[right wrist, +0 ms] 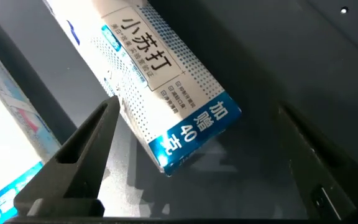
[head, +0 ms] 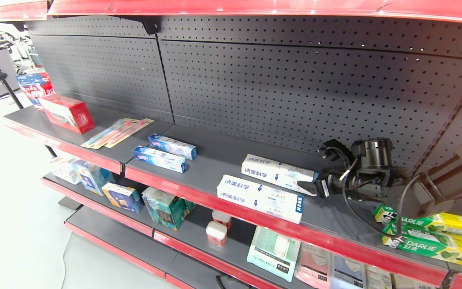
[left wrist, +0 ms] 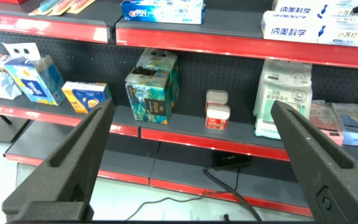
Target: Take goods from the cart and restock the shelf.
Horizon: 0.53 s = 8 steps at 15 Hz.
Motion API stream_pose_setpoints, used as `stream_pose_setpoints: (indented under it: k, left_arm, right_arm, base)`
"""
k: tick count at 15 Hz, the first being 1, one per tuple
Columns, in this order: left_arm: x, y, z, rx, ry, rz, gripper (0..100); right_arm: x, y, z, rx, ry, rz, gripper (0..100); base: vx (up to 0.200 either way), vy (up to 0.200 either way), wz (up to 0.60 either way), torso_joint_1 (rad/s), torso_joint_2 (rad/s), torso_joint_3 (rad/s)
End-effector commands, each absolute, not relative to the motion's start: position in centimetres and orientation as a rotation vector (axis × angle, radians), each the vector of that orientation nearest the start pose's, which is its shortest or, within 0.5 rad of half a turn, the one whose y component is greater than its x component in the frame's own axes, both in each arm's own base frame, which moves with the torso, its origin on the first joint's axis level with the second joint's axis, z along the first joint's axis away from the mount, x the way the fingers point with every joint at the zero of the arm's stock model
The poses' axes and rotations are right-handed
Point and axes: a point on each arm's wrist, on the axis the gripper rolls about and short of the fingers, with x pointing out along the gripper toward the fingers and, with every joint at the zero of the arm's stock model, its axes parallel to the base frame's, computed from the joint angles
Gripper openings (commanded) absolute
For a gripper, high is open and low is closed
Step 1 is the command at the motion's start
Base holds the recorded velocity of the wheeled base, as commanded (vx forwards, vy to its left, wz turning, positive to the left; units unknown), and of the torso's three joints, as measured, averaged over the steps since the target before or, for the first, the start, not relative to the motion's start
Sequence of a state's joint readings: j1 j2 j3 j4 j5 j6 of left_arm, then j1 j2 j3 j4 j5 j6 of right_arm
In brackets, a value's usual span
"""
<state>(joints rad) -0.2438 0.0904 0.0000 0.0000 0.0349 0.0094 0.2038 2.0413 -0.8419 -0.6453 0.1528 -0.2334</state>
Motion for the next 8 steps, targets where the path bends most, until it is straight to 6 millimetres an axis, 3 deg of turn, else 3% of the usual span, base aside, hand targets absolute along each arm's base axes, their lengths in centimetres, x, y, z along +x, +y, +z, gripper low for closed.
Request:
stream_pose_setpoints:
  k: [1, 3, 8]
  left_arm:
    - [-1.5, 0.5, 7.7, 0.022, 0.090, -0.209, 100]
    - [-1.5, 0.5, 7.7, 0.022, 0.090, -0.209, 100]
    - [-1.5, 0.5, 7.7, 0.022, 0.090, -0.209, 100]
  right_arm:
    - [34.5, 7.1, 9.0, -0.233, 0.483, 0.398, 100]
    - [33.9, 7.0, 9.9, -0.230, 0.466, 0.397, 100]
    - [28.4, 5.9, 13.7, -0.138, 0.411, 0.371, 100]
  base:
    - [0.000, 0.000, 0.00, 0.000, 0.00, 0.000]
    - [0.000, 0.000, 0.00, 0.000, 0.00, 0.000]
    - [0.000, 0.000, 0.00, 0.000, 0.00, 0.000]
